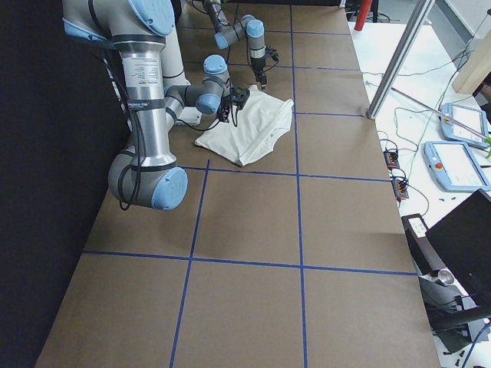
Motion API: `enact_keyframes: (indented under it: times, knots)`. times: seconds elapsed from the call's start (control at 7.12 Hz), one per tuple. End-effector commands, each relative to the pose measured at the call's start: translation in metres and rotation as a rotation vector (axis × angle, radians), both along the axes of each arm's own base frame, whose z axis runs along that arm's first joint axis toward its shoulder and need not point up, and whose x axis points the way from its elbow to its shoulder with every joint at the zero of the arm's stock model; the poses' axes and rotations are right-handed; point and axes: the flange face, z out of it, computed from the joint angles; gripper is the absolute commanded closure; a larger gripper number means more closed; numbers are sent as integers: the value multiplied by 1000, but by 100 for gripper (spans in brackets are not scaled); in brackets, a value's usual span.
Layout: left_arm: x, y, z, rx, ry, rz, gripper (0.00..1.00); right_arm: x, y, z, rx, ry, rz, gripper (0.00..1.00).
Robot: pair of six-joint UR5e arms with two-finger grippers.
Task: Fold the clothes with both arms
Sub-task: 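Lower the left gripper onto the shirt corner nearest it and grasp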
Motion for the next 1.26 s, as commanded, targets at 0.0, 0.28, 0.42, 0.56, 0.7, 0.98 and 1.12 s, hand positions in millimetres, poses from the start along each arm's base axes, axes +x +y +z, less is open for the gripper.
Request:
enact_keyframes:
  times: [0.0, 0.28, 0.42, 0.56, 0.7, 0.98, 1.12]
  knots:
    - [4, 27, -13, -52, -3, -3, 21, -1, -2, 3, 2, 8, 7, 0]
    - [17, 43, -7, -70, -13, 12, 26, -1, -2, 3, 2, 9, 7, 0]
    - [20, 41, -2, -66, -27, 5, 26, -4, -3, 8, -2, 19, 7, 0]
    - [21, 38, 2, -49, -42, -18, 29, -5, -4, 9, -2, 22, 9, 0]
    - [21, 38, 3, -49, -43, -20, 51, -5, -4, 9, -2, 22, 9, 0]
    - [21, 38, 2, -40, -41, -11, 100, -5, -4, 9, -4, 22, 9, 0]
    - [21, 38, 0, -36, -37, -9, 100, -5, -4, 9, -4, 22, 9, 0]
